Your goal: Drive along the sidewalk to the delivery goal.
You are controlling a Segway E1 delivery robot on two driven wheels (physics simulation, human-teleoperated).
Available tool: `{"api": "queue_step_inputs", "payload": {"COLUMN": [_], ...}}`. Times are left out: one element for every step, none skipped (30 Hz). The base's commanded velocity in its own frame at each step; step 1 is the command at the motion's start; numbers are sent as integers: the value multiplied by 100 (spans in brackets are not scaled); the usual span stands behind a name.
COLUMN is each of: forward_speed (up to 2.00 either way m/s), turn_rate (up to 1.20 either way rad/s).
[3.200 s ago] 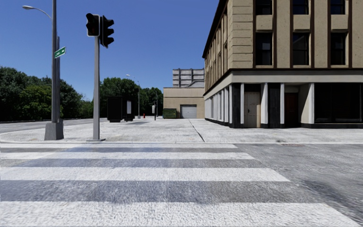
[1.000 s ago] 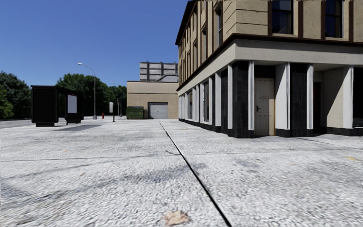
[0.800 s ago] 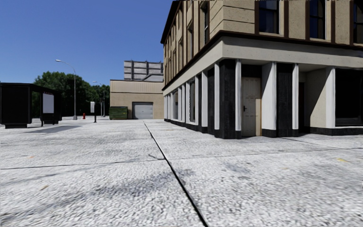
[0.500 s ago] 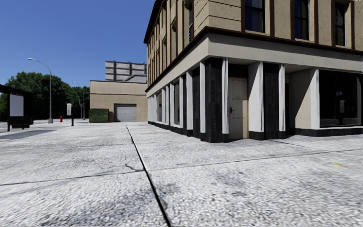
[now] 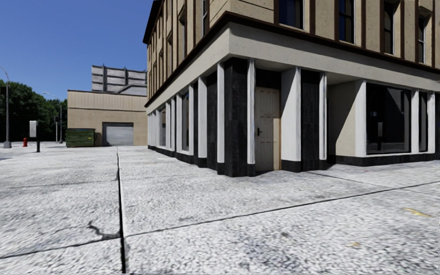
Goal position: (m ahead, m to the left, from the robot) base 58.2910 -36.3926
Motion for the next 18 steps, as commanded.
{"api": "queue_step_inputs", "payload": {"forward_speed": [153,153,153,153,153,153,153,153,153,153,153,153,153,153,153,153,200,200], "turn_rate": [-51,-51,-51,-51,-51,-51,-51,-51,-52,-55,-55,-57,-57,-58,-58,-58,-58,-58]}}
